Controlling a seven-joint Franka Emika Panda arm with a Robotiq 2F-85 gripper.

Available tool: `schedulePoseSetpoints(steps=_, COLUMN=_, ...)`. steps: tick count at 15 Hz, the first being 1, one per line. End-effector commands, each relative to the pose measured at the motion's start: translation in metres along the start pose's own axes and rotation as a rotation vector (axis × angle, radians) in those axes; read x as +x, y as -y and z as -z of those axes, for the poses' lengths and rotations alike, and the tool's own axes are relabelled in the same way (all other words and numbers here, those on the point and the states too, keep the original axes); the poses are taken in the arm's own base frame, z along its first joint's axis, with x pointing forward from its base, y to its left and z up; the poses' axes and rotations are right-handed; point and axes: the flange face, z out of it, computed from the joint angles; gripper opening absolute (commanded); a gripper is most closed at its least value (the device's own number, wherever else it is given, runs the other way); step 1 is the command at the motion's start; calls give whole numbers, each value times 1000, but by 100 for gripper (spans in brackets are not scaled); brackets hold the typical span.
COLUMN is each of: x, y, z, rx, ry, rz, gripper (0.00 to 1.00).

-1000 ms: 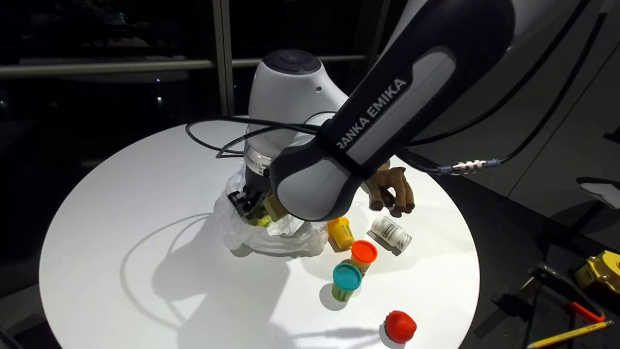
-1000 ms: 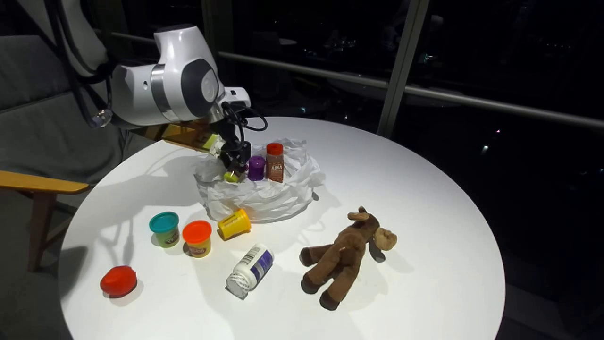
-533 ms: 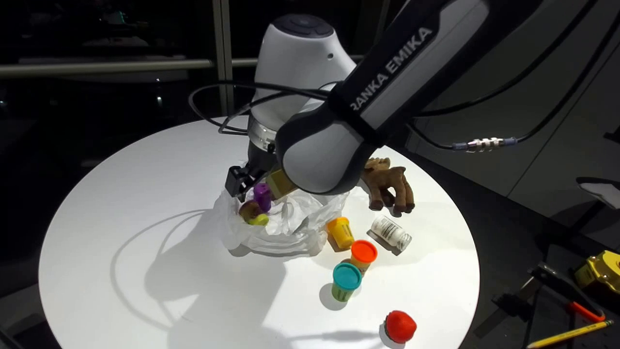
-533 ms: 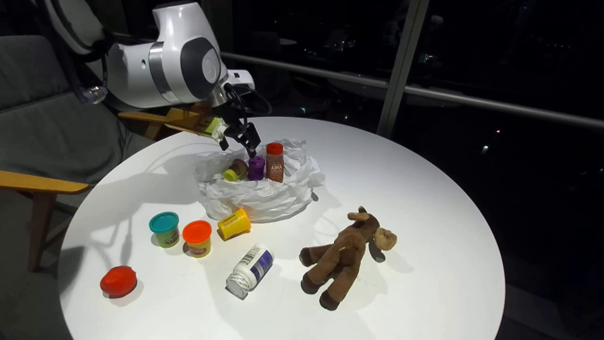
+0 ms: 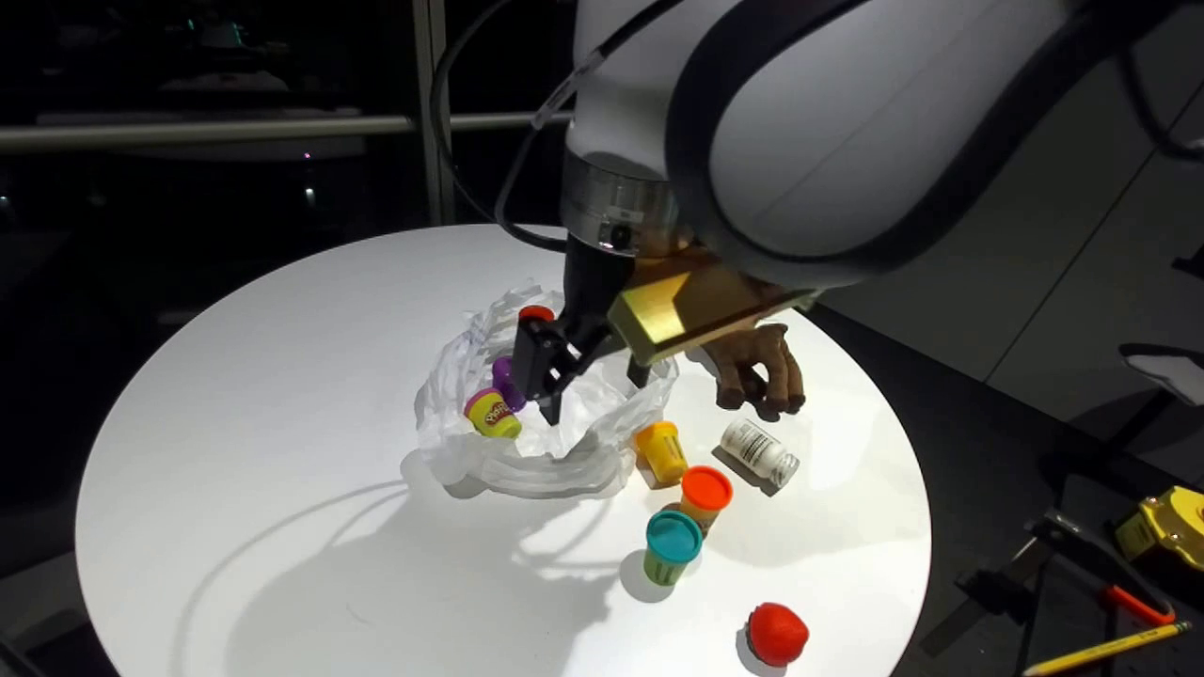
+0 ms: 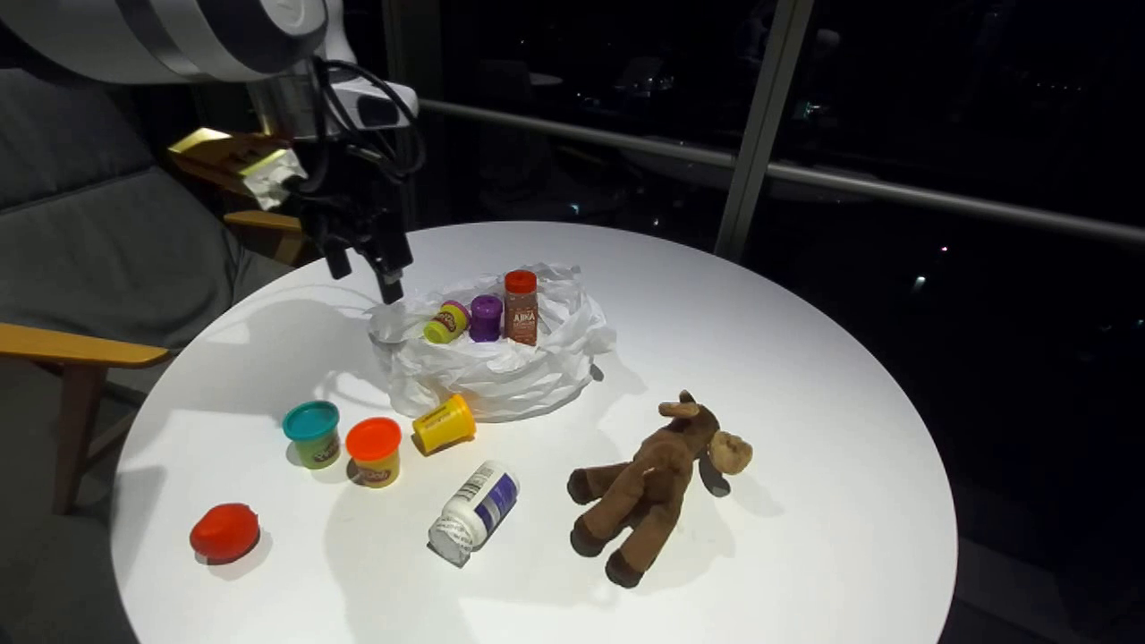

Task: Put the objects on the table into the plastic bag.

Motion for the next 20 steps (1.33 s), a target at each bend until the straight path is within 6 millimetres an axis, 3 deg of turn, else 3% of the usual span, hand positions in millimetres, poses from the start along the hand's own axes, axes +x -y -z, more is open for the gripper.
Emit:
schedulePoseSetpoints(steps=1, x=-52, y=0, z=18, rx=10, ry=169, rz=-94, gripper=100)
schedulePoseSetpoints(steps=3, x=-69, y=7, z=12, rx=37, ry=256, rz=-134, gripper=100)
schedulePoseSetpoints(steps=6, x=-78, y=11, z=-8, rx=64, ry=316, rz=-220, gripper=100)
schedulePoseSetpoints(steps=13, x=-74, y=-10, z=-51, rx=55, ry=372, rz=-369, gripper=100)
schedulePoseSetpoints(steps=20, x=-64, y=-28, z=-76, rx=86, ry=322, rz=-444, gripper=100)
